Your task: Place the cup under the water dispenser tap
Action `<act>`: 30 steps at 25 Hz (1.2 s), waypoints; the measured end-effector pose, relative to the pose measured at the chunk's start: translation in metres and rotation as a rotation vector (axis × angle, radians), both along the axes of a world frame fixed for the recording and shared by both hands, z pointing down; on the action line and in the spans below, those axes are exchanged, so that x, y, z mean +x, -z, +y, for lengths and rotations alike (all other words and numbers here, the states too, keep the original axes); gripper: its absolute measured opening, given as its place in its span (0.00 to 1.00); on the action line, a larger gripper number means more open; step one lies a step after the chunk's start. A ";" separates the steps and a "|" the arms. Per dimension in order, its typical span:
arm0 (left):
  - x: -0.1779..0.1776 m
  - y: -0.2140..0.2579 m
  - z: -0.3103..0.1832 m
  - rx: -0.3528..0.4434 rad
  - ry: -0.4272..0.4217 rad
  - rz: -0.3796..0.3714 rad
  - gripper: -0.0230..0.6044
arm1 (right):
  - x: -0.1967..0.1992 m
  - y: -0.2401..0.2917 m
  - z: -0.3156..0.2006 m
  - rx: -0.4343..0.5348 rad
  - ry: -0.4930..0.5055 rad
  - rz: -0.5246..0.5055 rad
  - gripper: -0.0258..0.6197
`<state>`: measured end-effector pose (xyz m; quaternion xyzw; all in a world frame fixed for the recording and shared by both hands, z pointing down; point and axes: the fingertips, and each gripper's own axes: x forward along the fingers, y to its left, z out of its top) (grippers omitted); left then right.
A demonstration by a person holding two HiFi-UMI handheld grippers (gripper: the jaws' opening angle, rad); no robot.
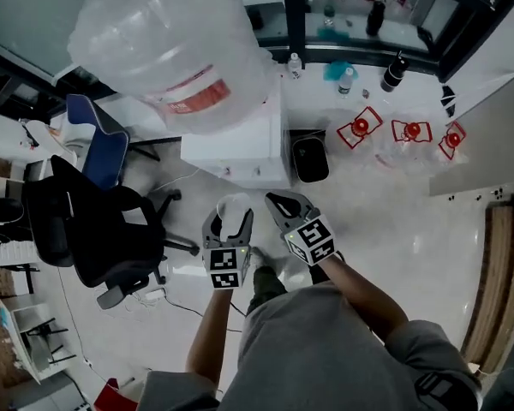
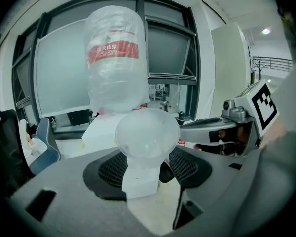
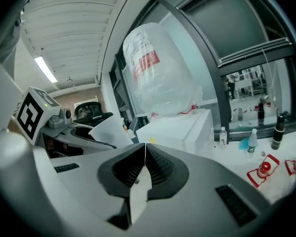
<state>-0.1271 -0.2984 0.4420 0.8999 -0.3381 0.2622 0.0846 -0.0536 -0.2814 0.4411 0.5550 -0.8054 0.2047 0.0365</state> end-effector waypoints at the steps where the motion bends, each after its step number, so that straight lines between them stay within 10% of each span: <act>1: -0.005 -0.002 -0.003 -0.005 -0.018 0.001 0.46 | -0.005 -0.003 -0.001 -0.007 -0.020 0.003 0.06; 14: -0.059 -0.051 -0.035 -0.057 -0.241 0.001 0.46 | -0.052 -0.051 -0.008 -0.070 -0.312 0.009 0.06; 30: -0.064 -0.148 -0.046 -0.125 -0.265 -0.043 0.46 | -0.052 -0.142 -0.010 -0.103 -0.400 0.002 0.06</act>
